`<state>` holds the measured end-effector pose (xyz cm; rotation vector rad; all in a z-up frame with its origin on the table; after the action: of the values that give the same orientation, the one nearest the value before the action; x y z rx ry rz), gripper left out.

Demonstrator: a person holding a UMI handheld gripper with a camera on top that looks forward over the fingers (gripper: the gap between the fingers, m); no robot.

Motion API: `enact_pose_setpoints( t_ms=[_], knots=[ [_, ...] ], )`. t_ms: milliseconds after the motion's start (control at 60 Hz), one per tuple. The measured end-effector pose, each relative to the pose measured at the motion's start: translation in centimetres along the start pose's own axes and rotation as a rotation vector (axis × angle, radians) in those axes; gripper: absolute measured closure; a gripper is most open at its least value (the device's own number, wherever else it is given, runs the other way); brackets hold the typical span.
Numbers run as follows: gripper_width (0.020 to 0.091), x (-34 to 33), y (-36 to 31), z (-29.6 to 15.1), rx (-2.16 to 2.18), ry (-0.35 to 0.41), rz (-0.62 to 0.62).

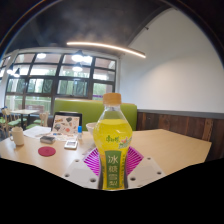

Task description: Pour water

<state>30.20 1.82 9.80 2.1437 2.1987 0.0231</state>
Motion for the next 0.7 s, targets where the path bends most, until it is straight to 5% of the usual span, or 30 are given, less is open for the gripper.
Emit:
enact_pose_setpoints(
  t_ms=[133,450,700],
  knots=[
    [0.0833,0.8,-1.9,-0.8,-0.116,-0.066,0.022],
    [0.0834,7.9,-20.8,-14.5,-0.885,-0.105,-0.055],
    [0.0833,13.2,-32.4,-11.3,-1.843,-0.259,-0.058]
  ],
)
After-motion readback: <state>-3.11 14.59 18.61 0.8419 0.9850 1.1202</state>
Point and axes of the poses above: the point between the fingertips, and its own axes, seen from behind it with the camera up: y to the right, z down, x forward, the way the camera looks, the point moved 1 cm from there along -x, backward, against the way the camera looks, and after that the axes turned 15 degrees about -z, right-handed, at the moved point
